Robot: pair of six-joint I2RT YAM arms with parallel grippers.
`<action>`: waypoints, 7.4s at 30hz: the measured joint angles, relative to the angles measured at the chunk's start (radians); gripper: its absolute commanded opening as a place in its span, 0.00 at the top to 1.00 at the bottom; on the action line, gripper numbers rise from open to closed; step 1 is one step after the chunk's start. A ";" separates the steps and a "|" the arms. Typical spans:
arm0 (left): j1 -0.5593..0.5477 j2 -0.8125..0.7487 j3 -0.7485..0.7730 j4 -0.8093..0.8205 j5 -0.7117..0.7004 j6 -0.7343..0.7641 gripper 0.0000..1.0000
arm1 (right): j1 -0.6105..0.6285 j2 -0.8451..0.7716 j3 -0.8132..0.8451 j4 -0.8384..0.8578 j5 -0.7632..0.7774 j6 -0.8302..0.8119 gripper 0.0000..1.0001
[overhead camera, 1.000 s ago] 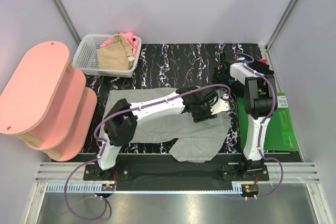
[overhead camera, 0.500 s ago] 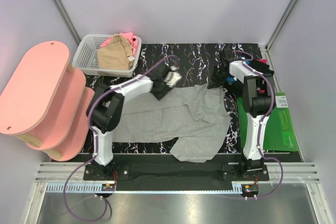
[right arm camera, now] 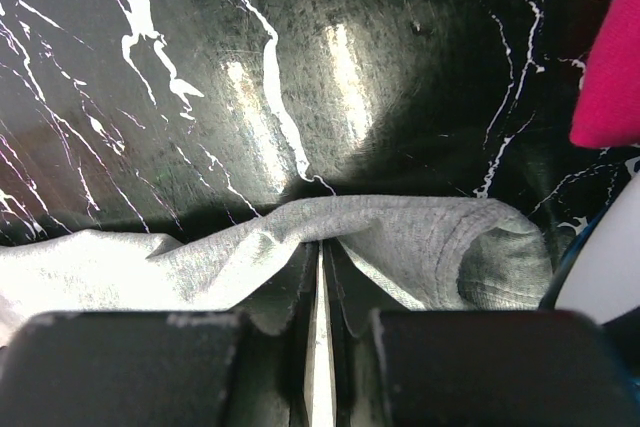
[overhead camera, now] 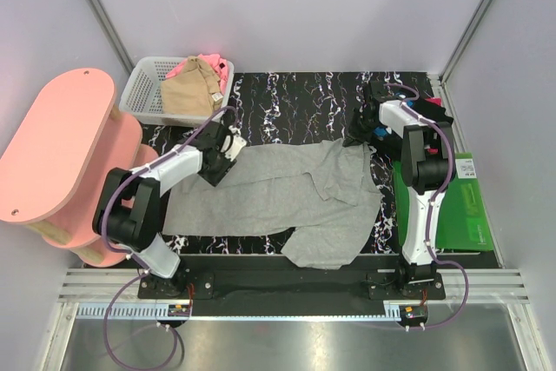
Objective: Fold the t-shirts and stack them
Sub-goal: Fold the flattened tshirt in 1/3 of the way
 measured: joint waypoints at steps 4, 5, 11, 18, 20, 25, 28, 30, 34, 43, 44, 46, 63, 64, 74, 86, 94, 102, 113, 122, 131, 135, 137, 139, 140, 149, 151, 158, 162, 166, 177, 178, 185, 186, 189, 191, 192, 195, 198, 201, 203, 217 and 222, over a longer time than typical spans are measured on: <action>0.024 -0.038 -0.079 0.027 -0.004 0.018 0.59 | 0.000 -0.011 -0.022 0.020 0.001 0.000 0.87; 0.039 -0.050 -0.103 0.035 -0.004 0.028 0.59 | -0.001 -0.022 -0.038 0.031 0.003 0.001 0.87; 0.188 -0.078 -0.177 0.082 -0.005 0.079 0.60 | -0.004 -0.103 -0.148 0.034 0.043 0.000 0.86; 0.305 -0.033 -0.141 0.142 0.021 0.114 0.62 | -0.005 -0.129 -0.182 0.014 0.053 0.000 0.87; 0.312 -0.024 -0.126 0.133 0.039 0.114 0.61 | -0.005 -0.129 -0.181 0.013 0.053 0.000 0.87; 0.300 -0.018 -0.068 0.036 0.105 0.089 0.60 | -0.007 -0.085 -0.113 -0.016 0.044 0.001 0.87; 0.270 -0.018 0.005 -0.020 0.156 0.054 0.59 | -0.008 -0.027 -0.023 -0.033 0.033 0.004 0.88; 0.225 -0.018 0.059 -0.044 0.194 0.020 0.59 | -0.009 0.029 0.072 -0.053 0.022 0.006 0.88; 0.150 -0.018 0.126 -0.075 0.259 -0.026 0.59 | -0.010 0.105 0.223 -0.087 0.002 0.005 0.87; 0.212 -0.081 0.089 -0.106 0.248 -0.003 0.57 | 0.057 -0.053 0.179 -0.167 0.173 -0.072 0.64; 0.227 -0.121 0.056 -0.114 0.236 0.011 0.57 | 0.098 -0.114 0.148 -0.180 0.227 -0.090 0.64; 0.239 -0.195 0.008 -0.128 0.213 0.036 0.56 | 0.173 -0.216 0.104 -0.186 0.276 -0.104 0.65; 0.238 -0.040 -0.026 -0.051 0.083 0.079 0.60 | 0.303 -0.502 -0.549 -0.013 0.124 0.079 0.75; 0.239 -0.021 -0.021 -0.042 0.075 0.081 0.60 | 0.303 -0.502 -0.550 -0.008 0.125 0.085 0.75; 0.277 0.013 0.022 0.000 0.034 0.115 0.59 | 0.273 -0.457 -0.381 0.005 0.157 0.090 0.75; 0.354 0.069 0.073 0.026 0.022 0.166 0.60 | 0.267 -0.458 -0.426 -0.212 0.357 0.139 0.81; 0.371 0.109 0.156 0.031 0.023 0.163 0.60 | 0.218 -0.484 -0.437 -0.254 0.424 0.150 0.70; 0.370 0.112 0.168 0.029 0.035 0.151 0.59 | 0.169 -0.468 -0.507 -0.225 0.446 0.150 0.71; 0.341 0.114 0.190 0.017 0.058 0.123 0.59 | 0.169 -0.406 -0.532 -0.203 0.460 0.148 0.73; 0.310 0.216 0.207 0.026 0.046 0.123 0.59 | 0.166 -0.396 -0.524 -0.211 0.457 0.149 0.75; 0.310 0.243 0.191 0.081 -0.003 0.160 0.60 | 0.148 -0.397 -0.524 -0.211 0.429 0.149 0.76; 0.311 0.241 0.179 0.114 -0.022 0.182 0.60 | 0.145 -0.397 -0.524 -0.210 0.425 0.149 0.76; 0.311 0.241 0.176 0.122 -0.029 0.195 0.60 | 0.142 -0.397 -0.525 -0.209 0.421 0.148 0.76; 0.312 0.237 0.170 0.133 -0.037 0.208 0.60 | 0.138 -0.397 -0.525 -0.208 0.415 0.147 0.76; 0.314 0.235 0.166 0.138 -0.040 0.214 0.60 | 0.136 -0.397 -0.526 -0.207 0.411 0.146 0.77; 0.369 0.220 0.145 0.139 -0.076 0.265 0.60 | 0.131 -0.406 -0.539 -0.192 0.401 0.138 0.77; 0.376 0.220 0.145 0.138 -0.077 0.268 0.60 | 0.129 -0.410 -0.543 -0.187 0.398 0.138 0.77; 0.356 0.188 0.162 0.063 -0.073 0.248 0.58 | 0.126 -0.411 -0.544 -0.185 0.389 0.136 0.78; 0.327 0.096 0.193 -0.021 -0.050 0.223 0.54 | 0.124 -0.411 -0.540 -0.189 0.384 0.131 0.79; 0.302 -0.023 0.252 -0.101 0.021 0.189 0.53 | 0.124 -0.417 -0.535 -0.188 0.384 0.130 0.76; 0.240 -0.053 0.175 -0.191 0.120 0.099 0.56 | 0.122 -0.344 -0.154 -0.167 0.323 0.124 0.64; 0.229 -0.047 0.168 -0.196 0.120 0.092 0.56 | 0.127 -0.328 -0.137 -0.156 0.303 0.124 0.64; 0.176 -0.040 0.164 -0.191 0.115 0.066 0.56 | 0.212 -0.304 -0.245 -0.162 0.220 0.133 0.63; 0.173 -0.037 0.164 -0.189 0.113 0.064 0.56 | 0.233 -0.306 -0.274 -0.160 0.214 0.134 0.63; 0.156 -0.032 0.164 -0.187 0.105 0.055 0.56 | 0.297 -0.321 -0.345 -0.164 0.206 0.135 0.62; 0.143 -0.032 0.164 -0.185 0.098 0.049 0.56 | 0.346 -0.338 -0.381 -0.169 0.206 0.134 0.62; 0.138 -0.032 0.164 -0.183 0.097 0.048 0.56 | 0.367 -0.346 -0.391 -0.172 0.207 0.134 0.61; 0.119 -0.032 0.163 -0.180 0.089 0.039 0.56 | 0.415 -0.361 -0.401 -0.173 0.206 0.134 0.61; 0.109 -0.032 0.156 -0.175 0.087 0.033 0.56 | 0.430 -0.369 -0.410 -0.173 0.208 0.134 0.61; 0.108 -0.032 0.143 -0.172 0.085 0.031 0.56 | 0.429 -0.369 -0.412 -0.174 0.223 0.132 0.58; 0.108 -0.032 0.134 -0.170 0.084 0.031 0.56 | 0.429 -0.368 -0.412 -0.174 0.247 0.127 0.58; 0.109 -0.032 0.069 -0.147 0.085 0.027 0.56 | 0.541 -0.294 -0.361 -0.177 0.531 0.047 0.61; 0.109 -0.032 0.045 -0.130 0.086 0.024 0.56 | 0.625 -0.293 -0.343 -0.175 0.667 0.024 0.62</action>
